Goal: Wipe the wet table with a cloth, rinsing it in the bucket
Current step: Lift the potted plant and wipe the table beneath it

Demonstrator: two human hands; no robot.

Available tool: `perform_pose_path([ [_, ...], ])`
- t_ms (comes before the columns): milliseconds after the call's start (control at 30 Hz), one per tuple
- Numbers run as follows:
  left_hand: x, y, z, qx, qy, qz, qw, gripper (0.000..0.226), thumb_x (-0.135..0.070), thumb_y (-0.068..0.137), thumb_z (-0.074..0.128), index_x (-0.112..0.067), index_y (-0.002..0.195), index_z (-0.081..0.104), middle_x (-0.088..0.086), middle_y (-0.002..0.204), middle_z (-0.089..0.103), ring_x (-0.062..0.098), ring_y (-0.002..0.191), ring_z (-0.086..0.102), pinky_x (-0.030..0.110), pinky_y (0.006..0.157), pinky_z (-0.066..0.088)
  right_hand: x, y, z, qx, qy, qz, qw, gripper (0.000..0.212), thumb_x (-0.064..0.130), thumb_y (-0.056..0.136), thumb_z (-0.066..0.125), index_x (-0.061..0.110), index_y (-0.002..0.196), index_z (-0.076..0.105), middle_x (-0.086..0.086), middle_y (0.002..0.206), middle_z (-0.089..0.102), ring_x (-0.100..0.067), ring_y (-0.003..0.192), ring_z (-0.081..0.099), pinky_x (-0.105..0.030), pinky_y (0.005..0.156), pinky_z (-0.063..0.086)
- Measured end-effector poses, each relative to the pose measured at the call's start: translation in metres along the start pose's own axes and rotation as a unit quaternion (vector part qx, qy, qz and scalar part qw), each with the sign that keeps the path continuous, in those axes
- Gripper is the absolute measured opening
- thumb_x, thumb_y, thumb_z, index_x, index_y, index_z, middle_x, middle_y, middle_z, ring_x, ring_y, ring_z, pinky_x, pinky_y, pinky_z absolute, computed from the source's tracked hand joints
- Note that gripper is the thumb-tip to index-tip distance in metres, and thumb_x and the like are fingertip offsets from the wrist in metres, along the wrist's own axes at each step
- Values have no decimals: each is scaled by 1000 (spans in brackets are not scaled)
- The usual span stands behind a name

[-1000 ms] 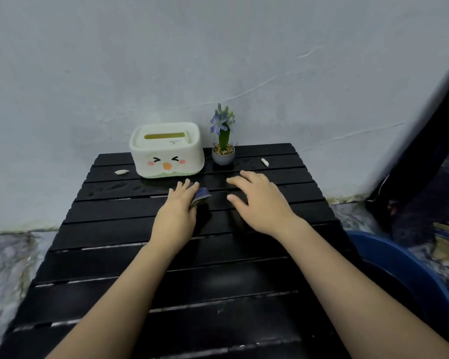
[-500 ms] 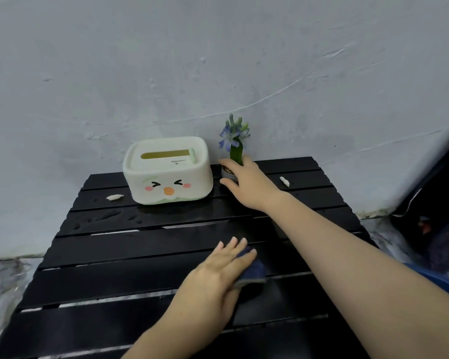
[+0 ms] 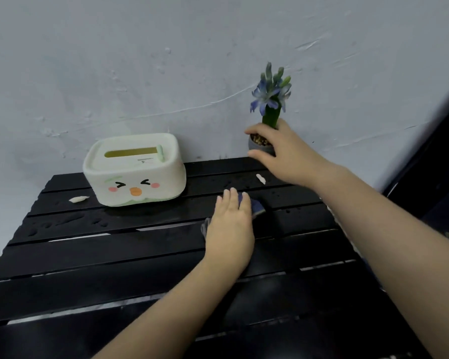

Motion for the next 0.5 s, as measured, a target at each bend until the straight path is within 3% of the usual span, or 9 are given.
perform_pose_path([
  [67, -30, -20, 5, 7, -23, 135, 990, 56, -5, 89, 53, -8, 144, 45, 18, 151, 40, 31, 142, 38, 38, 118, 25, -12, -4, -10, 11, -6, 6, 1000, 39, 32, 96, 61, 26, 134, 53, -10, 133, 43, -27, 121, 50, -32, 106, 39],
  [133, -40, -35, 6, 90, -100, 205, 970, 54, -8, 90, 51, -13, 144, 46, 12, 152, 42, 26, 142, 39, 42, 118, 28, -22, -6, -17, 16, -11, 10, 1000, 39, 32, 96, 62, 27, 134, 53, -8, 134, 43, -26, 121, 50, -30, 105, 38],
  [167, -35, -31, 4, 107, -133, 196, 966, 53, -12, 92, 44, -15, 145, 44, 10, 153, 41, 25, 143, 37, 43, 119, 28, -26, -8, -20, 14, -12, 10, 1000, 39, 32, 96, 62, 27, 134, 53, -7, 133, 43, -25, 120, 50, -29, 104, 38],
  [267, -1, 16, -12, -28, -137, 62, 988, 54, -12, 91, 41, -13, 144, 45, 15, 146, 50, 34, 134, 48, 43, 113, 35, -33, -11, -30, -5, -10, 8, 1000, 39, 32, 96, 62, 28, 134, 53, -7, 131, 44, -24, 119, 50, -30, 104, 38],
  [367, 34, 75, -14, -77, -43, -80, 993, 46, -14, 94, 50, -17, 140, 47, 18, 124, 63, 42, 110, 57, 44, 86, 44, -37, -16, -40, -15, -6, 12, 1000, 38, 32, 97, 60, 28, 134, 53, -7, 132, 43, -25, 118, 50, -30, 104, 38],
  [433, 34, 101, -5, -69, -28, -103, 992, 33, -16, 94, 50, -16, 126, 58, 18, 111, 67, 41, 101, 59, 41, 77, 44, -40, -19, -44, -17, -6, 8, 1000, 39, 31, 97, 61, 27, 134, 53, -7, 132, 44, -24, 117, 50, -27, 101, 37],
  [500, 15, 113, 9, -55, -36, -61, 996, 30, -14, 92, 50, -17, 119, 64, 16, 108, 68, 40, 99, 61, 41, 78, 46, -43, -22, -46, -18, -9, 5, 1000, 40, 30, 96, 62, 26, 135, 53, -7, 131, 44, -24, 116, 51, -24, 99, 36],
])
Point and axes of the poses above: each hand's wrist, its own y-axis towards the middle knuckle, its own z-axis out of the palm, x = y × z, the point moved 4 cm from there along y, towards the middle knuckle
